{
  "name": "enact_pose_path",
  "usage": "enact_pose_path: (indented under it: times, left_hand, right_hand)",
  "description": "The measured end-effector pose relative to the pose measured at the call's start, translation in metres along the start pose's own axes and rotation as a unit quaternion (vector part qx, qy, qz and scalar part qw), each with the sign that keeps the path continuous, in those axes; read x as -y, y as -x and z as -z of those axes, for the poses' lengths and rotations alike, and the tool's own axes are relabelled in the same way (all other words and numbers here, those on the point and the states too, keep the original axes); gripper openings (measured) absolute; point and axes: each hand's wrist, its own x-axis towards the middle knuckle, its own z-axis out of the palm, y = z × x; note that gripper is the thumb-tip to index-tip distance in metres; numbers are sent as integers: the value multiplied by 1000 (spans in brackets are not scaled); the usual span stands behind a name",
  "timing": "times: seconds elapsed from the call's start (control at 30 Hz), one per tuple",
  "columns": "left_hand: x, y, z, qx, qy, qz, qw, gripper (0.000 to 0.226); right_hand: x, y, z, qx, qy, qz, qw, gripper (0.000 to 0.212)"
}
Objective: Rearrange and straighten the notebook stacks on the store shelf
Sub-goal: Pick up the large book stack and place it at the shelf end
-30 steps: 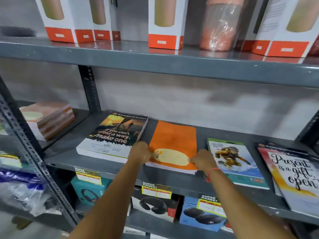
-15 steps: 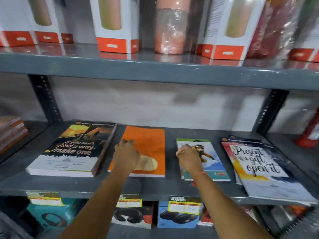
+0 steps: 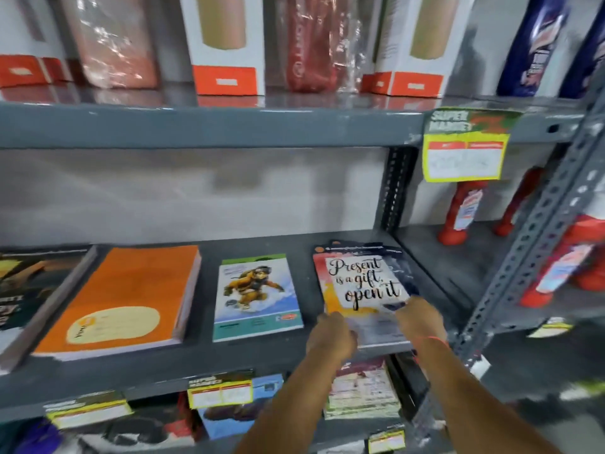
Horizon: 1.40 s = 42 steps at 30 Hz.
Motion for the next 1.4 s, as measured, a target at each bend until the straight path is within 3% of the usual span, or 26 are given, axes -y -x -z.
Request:
enact_pose_path:
  times: [0.1,0.2,0.43,0.53,0.67,0.87,1.07,1.17,1.2,1.3,1.4]
  left_hand:
    - [-5,-8,-16,-58,20,51,997,48]
    - [-2,-17,-17,-62,111,100,987,56]
    - [-5,-24,-17,-92,183,125,971,37]
    - [-10,-25,-17,-116,235,117,958,33]
    - [-17,-26,-15,-116,290,104,944,29]
    - [-17,-16,11,-91,366,79,923,27]
    - [14,5,67,-133,365,51,920,25]
    - [55,28,109,-177,368,40,912,18]
    - [73,37,124,-194,362,38,911,12]
    - [130,69,168,-219,353,38,909,21]
    - [205,106,207,-243,374,69,892,33]
  right_hand:
    - [-32,-11,3,-9,-2,-29,1000,40]
    - [-36,-21,3,1,-8,-56,998,43]
    - [-32,-40,13,71,-59,-110,990,49]
    - [-38,-48,16,109,-86,-121,983,37]
    - [-34,-41,33,91,-124,-111,982,22]
    - [-19,-39,53,55,-148,-66,985,41]
    - [32,-4,56,40,-211,37,976,11]
    - [76,21,41,70,-244,99,962,28]
    - [94,32,30,85,-252,116,957,25]
    - [150,75,-2,90,-238,170,952,13]
    - [208,136,-46,113,-262,201,937,15]
